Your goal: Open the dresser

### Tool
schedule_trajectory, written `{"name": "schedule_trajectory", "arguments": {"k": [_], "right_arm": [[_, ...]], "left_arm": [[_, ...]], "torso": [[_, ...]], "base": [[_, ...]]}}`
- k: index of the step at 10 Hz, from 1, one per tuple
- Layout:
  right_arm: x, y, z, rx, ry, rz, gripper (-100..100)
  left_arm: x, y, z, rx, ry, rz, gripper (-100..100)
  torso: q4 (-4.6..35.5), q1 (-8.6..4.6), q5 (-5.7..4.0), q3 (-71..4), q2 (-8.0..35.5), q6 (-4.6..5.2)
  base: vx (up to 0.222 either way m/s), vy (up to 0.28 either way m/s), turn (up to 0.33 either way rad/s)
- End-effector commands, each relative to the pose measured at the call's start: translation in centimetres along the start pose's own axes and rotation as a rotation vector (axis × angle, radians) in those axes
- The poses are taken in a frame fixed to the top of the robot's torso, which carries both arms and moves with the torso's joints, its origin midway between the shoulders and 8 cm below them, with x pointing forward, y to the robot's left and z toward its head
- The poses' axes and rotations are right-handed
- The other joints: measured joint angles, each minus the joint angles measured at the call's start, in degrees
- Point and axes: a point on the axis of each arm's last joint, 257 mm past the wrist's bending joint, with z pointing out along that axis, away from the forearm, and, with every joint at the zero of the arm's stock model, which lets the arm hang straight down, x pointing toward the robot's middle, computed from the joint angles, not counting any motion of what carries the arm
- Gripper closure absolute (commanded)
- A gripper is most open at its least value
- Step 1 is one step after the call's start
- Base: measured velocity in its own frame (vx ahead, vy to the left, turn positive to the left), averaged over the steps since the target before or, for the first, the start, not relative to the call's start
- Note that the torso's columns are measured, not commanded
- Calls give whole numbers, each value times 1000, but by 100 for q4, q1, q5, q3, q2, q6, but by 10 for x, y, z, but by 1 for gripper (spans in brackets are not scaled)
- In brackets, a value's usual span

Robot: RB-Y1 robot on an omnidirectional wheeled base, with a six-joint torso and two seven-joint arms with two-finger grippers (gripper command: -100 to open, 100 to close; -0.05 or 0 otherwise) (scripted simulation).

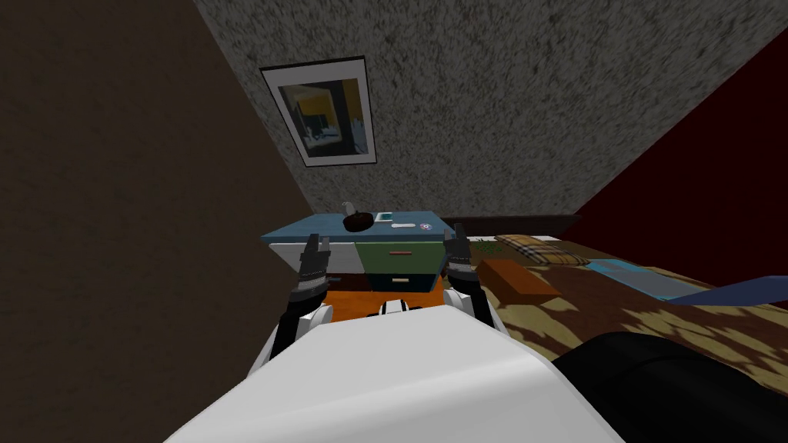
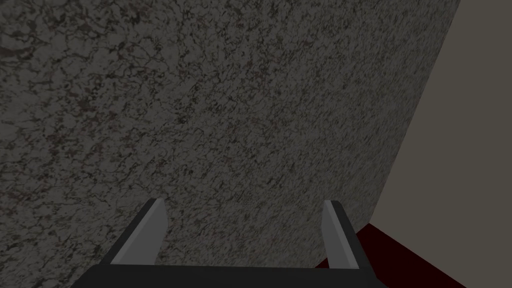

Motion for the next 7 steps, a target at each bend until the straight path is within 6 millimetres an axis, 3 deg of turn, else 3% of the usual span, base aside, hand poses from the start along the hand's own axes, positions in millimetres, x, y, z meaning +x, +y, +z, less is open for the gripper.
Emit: {"name": "schedule_trajectory", "arguments": {"k": [1, 7], "right_arm": [[0, 0, 0, 0, 0, 0, 0], [0, 0, 0, 0, 0, 0, 0]], "left_arm": [[10, 25, -7, -35, 16, 20, -100], [28, 71, -24, -112, 27, 45, -100]], "torso": [[0, 0, 0, 1, 1, -1], [0, 1, 0, 1, 1, -1]], "base": [[31, -10, -78], [19, -6, -50]]}}
